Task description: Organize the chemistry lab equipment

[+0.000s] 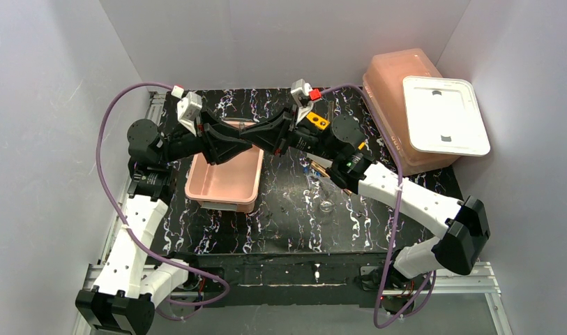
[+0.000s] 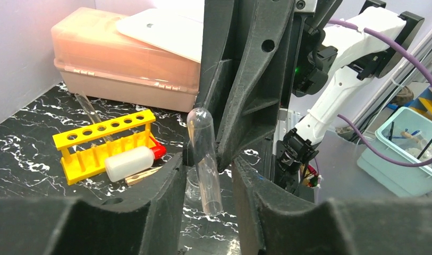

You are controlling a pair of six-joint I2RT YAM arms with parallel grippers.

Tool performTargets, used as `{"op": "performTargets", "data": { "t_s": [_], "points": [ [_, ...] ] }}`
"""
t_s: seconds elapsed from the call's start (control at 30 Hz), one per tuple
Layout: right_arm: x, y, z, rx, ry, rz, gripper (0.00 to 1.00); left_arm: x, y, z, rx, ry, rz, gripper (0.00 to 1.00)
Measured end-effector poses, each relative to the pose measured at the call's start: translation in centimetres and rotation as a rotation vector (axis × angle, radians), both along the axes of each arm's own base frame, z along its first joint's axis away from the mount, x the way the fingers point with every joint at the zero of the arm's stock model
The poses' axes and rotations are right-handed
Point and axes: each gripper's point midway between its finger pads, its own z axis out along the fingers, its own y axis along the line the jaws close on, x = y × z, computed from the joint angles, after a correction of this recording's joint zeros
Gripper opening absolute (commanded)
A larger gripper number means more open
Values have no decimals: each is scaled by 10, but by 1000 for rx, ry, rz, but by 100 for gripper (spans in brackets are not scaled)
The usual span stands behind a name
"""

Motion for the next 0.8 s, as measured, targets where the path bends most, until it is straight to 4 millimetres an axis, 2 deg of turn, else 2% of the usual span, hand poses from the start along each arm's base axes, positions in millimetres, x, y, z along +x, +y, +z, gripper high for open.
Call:
{"op": "performTargets", "data": {
  "t_s": [0.1,0.13,0.27,0.33,0.37,0.5,0.57,0.8],
  "points": [
    [0,0,0,0,0,1,1,2,0,-2,3,7,-5,10],
    [1,-1,1,4,-4,-7,1,2,0,-3,4,12,-4,9],
    [1,-1,1,2,-8,-9,1,2,0,-3,6,20,-7,21],
    [1,-1,1,2,-8,-8,1,2,0,-3,6,20,-8,19],
    [1,-1,1,2,-7,-7,3,2,0,-3,7,19,-8,15],
    [1,0,1,1,-10,-8,26,1,0,-4,9,23,-14,1],
    [1,0,0,-2,-12,-9,32,1,0,-4,10,25,-14,0],
    [2,0,4,-23,-13,-14,37,-2,-1,-5,18,10,-26,0]
  ]
}}
